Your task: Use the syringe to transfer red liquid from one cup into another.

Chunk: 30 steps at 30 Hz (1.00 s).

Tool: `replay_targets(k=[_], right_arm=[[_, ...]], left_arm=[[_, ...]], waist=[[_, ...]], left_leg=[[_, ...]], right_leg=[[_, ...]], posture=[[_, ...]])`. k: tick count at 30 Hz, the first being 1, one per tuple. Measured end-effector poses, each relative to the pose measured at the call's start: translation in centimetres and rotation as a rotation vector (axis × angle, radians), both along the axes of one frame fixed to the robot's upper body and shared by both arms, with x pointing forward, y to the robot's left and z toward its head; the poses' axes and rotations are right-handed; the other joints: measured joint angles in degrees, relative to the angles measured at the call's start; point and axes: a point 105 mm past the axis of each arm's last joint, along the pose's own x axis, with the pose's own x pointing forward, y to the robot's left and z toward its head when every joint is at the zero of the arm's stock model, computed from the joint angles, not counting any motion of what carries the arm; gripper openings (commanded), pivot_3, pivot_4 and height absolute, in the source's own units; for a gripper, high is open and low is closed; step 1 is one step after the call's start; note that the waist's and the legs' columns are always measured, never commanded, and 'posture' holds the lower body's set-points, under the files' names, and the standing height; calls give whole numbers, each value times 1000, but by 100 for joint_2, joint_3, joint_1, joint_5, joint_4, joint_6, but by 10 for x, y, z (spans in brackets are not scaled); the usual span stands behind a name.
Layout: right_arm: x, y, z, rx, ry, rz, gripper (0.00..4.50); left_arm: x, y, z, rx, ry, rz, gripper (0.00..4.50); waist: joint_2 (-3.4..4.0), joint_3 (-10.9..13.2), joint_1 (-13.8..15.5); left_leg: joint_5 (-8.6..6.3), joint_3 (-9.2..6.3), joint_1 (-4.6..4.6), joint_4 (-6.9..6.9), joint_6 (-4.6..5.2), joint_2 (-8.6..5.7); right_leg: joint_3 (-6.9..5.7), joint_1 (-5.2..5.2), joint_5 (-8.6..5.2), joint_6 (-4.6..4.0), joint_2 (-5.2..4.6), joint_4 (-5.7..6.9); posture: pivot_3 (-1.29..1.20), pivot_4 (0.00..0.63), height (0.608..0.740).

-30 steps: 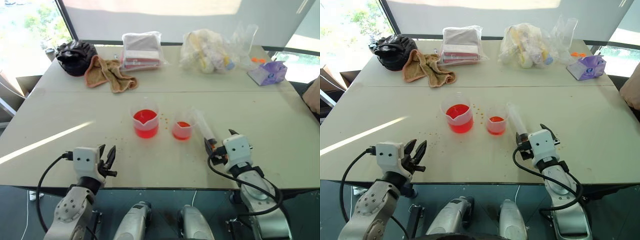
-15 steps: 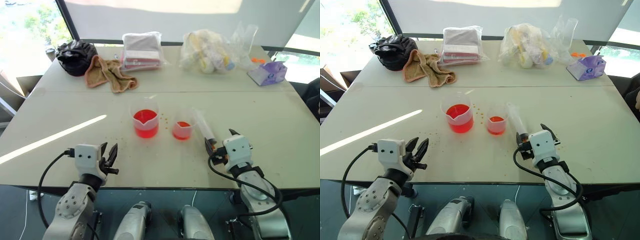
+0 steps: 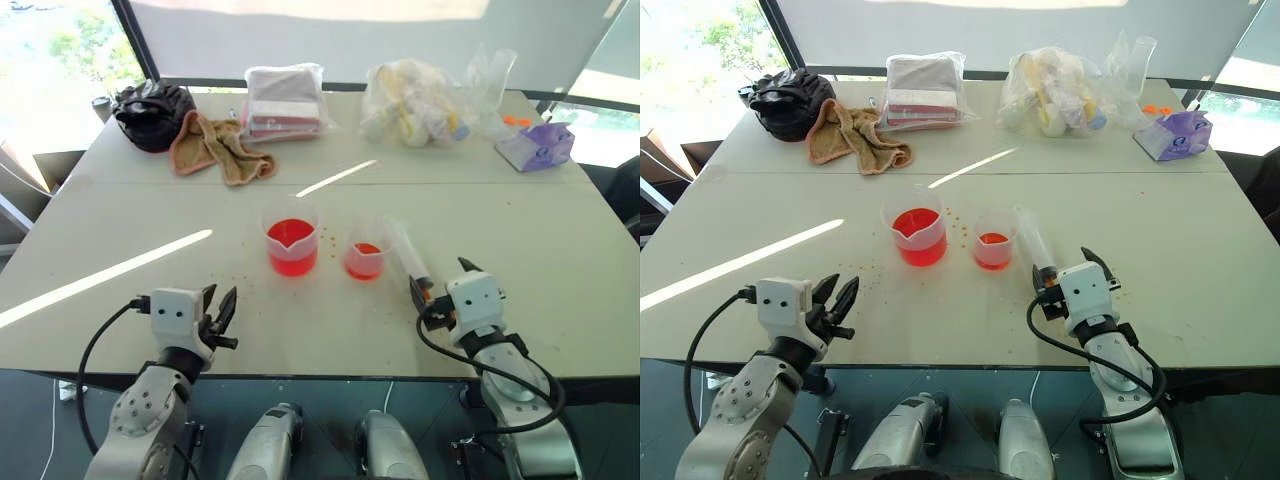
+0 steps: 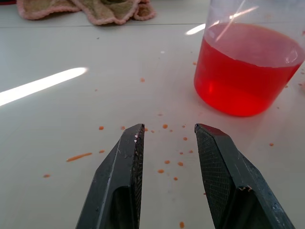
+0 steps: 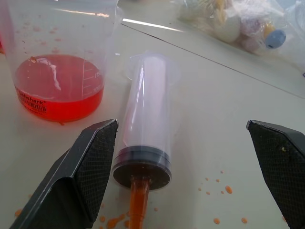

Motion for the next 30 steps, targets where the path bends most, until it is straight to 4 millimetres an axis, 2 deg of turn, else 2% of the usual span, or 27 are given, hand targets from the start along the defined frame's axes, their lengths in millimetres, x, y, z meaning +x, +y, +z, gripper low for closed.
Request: replay_targets(k=[3,9,13,16,18,21,23,25,27,30], right_arm=[[4,-5,10,-30,-26,19,4454],[29,-17,54,-14,-66,56,4454],[51,-14,78,80,32,102,4454],[77,-9,105,144,150,129,4454],[92,-13,126,131,213,93,4454],[109,-16,145,57,319,31,4454],[114,-10,143,37,429,36,4454],[116,3,139,50,603,71,4454],[115,13,141,63,701,100,4454],[121,9,142,112,786,64,4454]], left_arm=[[2,-7,6,-13,-18,-96,1751],[12,-15,26,-27,-3,-364,1751],[13,-22,35,-25,33,-504,1751],[12,-20,40,43,69,-592,1751],[10,-14,42,90,100,-632,1751],[7,-5,52,117,121,-691,1751],[7,-5,60,146,113,-732,1751],[10,-2,71,189,103,-768,1751],[11,-1,80,212,89,-795,1751],[15,1,90,232,56,-807,1751]], waist=[[0,0,4],[1,0,-18],[2,1,-30],[15,8,-48],[16,9,-41],[14,9,-15],[15,9,-31],[19,12,-65],[18,12,-74],[18,12,-68]], left_leg=[[0,0,0,2,-1,0],[8,0,3,2,12,8],[9,1,0,2,13,8],[11,8,-2,0,12,11],[11,8,-5,-9,12,11],[10,9,-29,-11,12,10],[9,15,-53,-11,15,7],[16,18,-99,-2,6,8],[22,18,-99,-5,-3,9],[20,19,-99,-8,-1,8]], right_leg=[[0,1,1,-3,1,0],[-1,1,7,-11,7,1],[0,8,12,-5,6,3],[3,8,14,-23,7,5],[4,-5,13,-26,6,0],[2,-41,14,-25,0,-4],[4,-46,25,-9,-4,-4],[7,-92,35,-13,0,7],[8,-91,36,-11,0,3],[7,-92,36,-10,0,1]], posture=[[0,150,736],[0,150,736],[0,150,736],[0,150,736],[0,150,736],[0,150,736],[0,150,736],[0,150,736],[0,150,736],[0,150,736]])
